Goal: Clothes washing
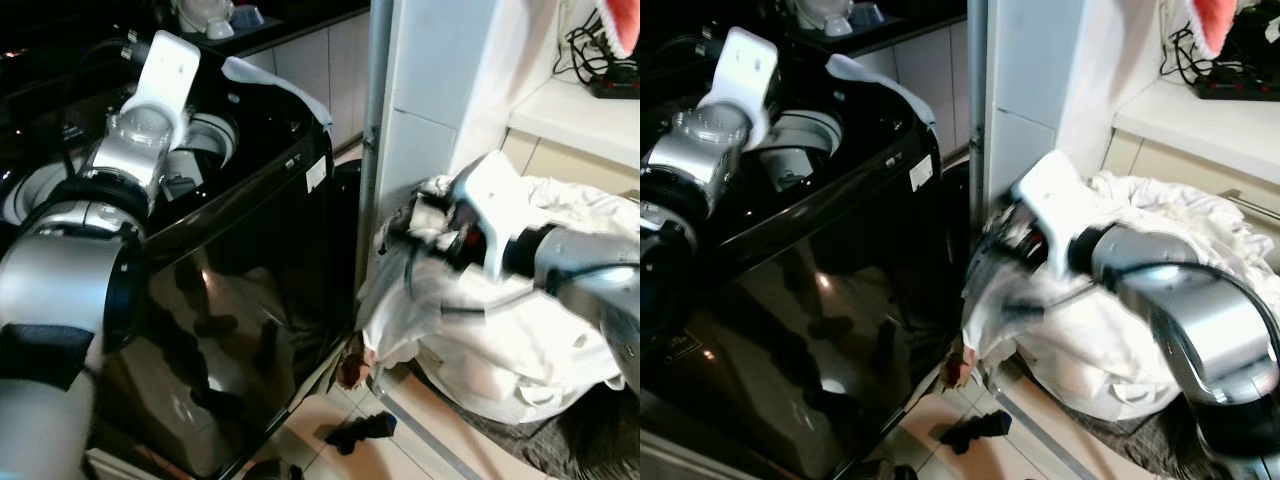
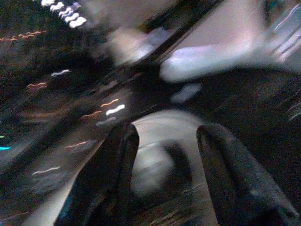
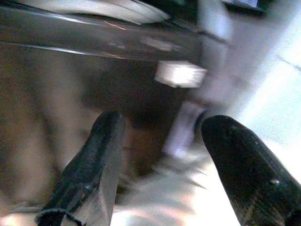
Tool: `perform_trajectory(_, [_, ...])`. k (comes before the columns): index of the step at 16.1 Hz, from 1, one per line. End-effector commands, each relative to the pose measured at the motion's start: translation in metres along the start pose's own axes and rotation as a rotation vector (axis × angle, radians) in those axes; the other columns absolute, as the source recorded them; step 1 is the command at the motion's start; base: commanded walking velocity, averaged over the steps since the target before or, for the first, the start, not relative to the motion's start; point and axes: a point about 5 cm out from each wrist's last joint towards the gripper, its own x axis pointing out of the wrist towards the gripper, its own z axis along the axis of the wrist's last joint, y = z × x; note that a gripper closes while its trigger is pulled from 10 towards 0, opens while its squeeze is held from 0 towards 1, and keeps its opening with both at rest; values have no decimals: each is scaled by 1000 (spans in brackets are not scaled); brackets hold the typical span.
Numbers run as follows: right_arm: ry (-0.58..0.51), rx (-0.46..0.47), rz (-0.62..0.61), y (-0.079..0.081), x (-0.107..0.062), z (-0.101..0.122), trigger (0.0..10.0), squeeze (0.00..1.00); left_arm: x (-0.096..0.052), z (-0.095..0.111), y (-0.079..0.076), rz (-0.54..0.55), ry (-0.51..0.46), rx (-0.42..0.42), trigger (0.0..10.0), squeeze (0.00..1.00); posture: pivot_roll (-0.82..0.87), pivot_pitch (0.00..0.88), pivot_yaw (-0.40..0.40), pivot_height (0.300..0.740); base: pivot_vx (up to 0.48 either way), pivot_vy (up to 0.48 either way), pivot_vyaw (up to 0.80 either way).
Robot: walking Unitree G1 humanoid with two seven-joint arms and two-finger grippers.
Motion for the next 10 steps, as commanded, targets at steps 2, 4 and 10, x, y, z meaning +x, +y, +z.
perform_trajectory(2, [90,29,-159,-23,-6,-14,10000,1000,2,26,-23,-201,-169,-158,10000,0,-96,0,115,740,0,0,0])
perform_trajectory(4, [130,36,-147,-24,-10,-20,10000,1000,-4,22,-60,-477,-253,-183,10000,0,-97,0,113,740,0,0,0])
perform_trajectory(10, [258,-33,12,-9,-19,-28,10000,1000,-75,-23,-115,-1097,-316,-66,10000,0,-95,0,112,740,0,0,0])
